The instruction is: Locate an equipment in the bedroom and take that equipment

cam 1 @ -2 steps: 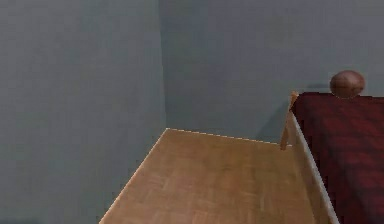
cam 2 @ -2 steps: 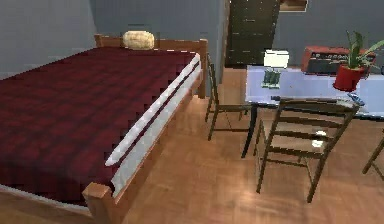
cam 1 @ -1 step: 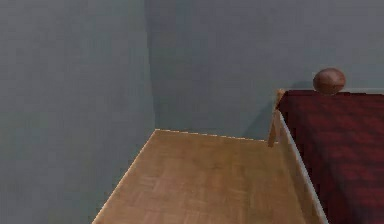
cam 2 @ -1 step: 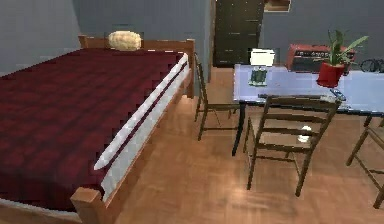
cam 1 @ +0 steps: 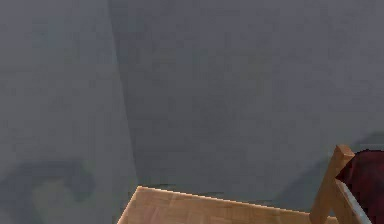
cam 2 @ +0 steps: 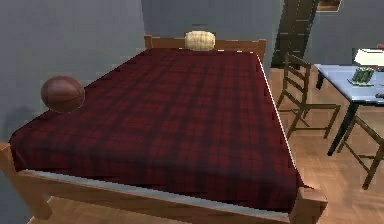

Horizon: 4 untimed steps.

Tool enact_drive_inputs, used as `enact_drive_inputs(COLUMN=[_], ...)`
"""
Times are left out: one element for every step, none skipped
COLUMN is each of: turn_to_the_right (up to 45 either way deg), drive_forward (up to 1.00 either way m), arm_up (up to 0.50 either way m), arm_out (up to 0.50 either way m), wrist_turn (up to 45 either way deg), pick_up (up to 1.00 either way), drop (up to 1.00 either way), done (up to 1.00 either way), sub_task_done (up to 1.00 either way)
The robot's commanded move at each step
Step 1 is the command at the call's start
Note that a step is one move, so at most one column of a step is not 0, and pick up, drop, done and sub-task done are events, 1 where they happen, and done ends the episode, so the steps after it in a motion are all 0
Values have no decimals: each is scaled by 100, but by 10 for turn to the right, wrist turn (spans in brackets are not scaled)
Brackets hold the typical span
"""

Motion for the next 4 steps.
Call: enact_drive_inputs(turn_to_the_right=[-30,0,-240,450], drive_forward=[0,10,0,0], arm_up=[0,0,0,0], arm_out=[0,0,0,0], wrist_turn=[0,0,0,0], pick_up=[0,0,0,0], drop=[0,0,0,0], done=[0,0,0,0], sub_task_done=[0,0,0,0])
